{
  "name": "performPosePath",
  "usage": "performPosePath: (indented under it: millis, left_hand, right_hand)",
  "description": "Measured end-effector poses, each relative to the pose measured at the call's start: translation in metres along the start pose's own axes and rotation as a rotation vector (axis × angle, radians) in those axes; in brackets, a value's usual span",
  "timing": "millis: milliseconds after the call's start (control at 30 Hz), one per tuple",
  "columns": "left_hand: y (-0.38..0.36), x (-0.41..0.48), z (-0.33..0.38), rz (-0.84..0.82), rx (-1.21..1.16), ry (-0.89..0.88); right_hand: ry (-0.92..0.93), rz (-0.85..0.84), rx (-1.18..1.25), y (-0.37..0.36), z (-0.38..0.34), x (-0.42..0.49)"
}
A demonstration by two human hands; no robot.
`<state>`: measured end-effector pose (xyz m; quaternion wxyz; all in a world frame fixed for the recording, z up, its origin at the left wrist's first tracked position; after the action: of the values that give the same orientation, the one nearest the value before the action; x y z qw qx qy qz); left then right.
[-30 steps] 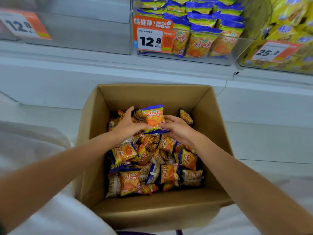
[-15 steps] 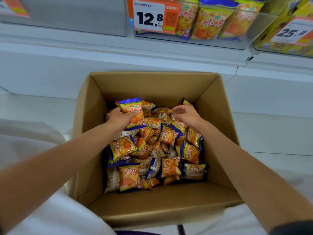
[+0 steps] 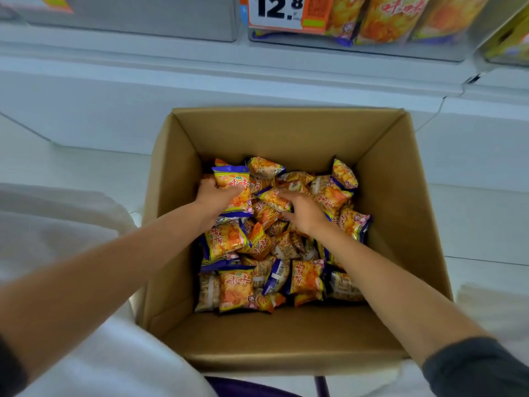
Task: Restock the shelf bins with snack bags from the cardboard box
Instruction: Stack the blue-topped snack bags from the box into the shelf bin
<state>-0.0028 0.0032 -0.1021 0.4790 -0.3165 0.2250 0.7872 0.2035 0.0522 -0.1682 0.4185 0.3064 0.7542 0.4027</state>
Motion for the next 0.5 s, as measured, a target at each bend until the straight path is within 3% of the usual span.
performPosePath:
  millis: [100,200,400,500]
  left_hand:
    - [0.002,-0.001,0.001,0.037,0.018,-0.017]
    - [-0.005,-0.001,0.004,0.023,0.036,-0.035]
    - [-0.043,-0.030,0.017,-0.241,-0.160,0.071]
    - [-0.054,-0.045,0.027,-0.390,-0.198,0.108]
  right_hand:
    - [-0.120,0.223,0.111,0.034,-0.004,-0.010]
    - [-0.220,0.380,0.383,0.084,-0.016,-0.023]
    - [-0.092,0.265,0.676,0.114,-0.064,-0.053]
    - [-0.109,0.299,0.626,0.132,-0.061,-0.058]
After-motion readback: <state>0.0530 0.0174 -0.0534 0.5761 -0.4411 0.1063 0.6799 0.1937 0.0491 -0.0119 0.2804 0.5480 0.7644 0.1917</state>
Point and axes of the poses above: each hand's wrist, its own x-axis towards the middle knuckle, its own y-axis out of the back of the hand, z = x × y, the point moved 5 cm from there along x, towards the middle knuckle, and after that the axes turned 15 degrees about -x, right-handed, at the moved point
